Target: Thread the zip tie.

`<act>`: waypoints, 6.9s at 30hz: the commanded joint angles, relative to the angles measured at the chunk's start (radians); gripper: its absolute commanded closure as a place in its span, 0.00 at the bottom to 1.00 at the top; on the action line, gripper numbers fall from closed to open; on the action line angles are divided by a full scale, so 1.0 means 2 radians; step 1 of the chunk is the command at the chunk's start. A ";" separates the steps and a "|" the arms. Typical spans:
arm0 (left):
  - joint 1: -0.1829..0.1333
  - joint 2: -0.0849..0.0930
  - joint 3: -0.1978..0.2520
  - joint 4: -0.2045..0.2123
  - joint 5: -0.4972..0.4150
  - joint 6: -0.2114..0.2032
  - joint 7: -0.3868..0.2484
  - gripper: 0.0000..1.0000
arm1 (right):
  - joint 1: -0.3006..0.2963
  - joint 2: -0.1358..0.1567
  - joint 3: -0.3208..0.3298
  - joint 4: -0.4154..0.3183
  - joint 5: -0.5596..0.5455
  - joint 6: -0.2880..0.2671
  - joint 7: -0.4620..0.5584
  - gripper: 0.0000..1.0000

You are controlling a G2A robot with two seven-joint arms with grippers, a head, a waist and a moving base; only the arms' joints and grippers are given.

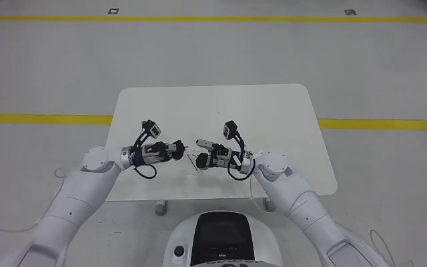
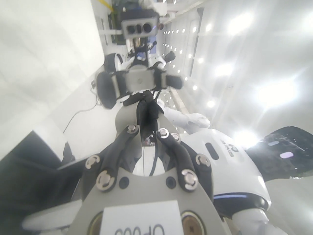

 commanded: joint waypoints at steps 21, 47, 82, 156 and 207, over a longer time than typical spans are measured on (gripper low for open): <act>0.053 -0.106 -0.202 0.013 0.150 0.001 -0.071 1.00 | 0.000 0.000 0.000 0.000 0.000 0.000 0.000 0.00; 0.069 -0.103 -0.235 0.012 0.162 0.001 -0.071 1.00 | 0.000 0.000 0.000 0.000 0.000 0.000 0.000 0.00; 0.082 -0.098 -0.242 0.003 0.147 0.001 -0.071 1.00 | 0.000 0.000 0.000 0.000 0.000 0.000 0.000 0.00; 0.082 -0.098 -0.242 0.003 0.147 0.001 -0.071 1.00 | 0.303 -0.122 -0.302 0.153 -0.432 0.226 0.088 0.00; 0.082 -0.098 -0.242 0.003 0.147 0.001 -0.071 1.00 | 0.236 -0.130 -0.268 0.154 -0.534 0.196 -0.029 0.70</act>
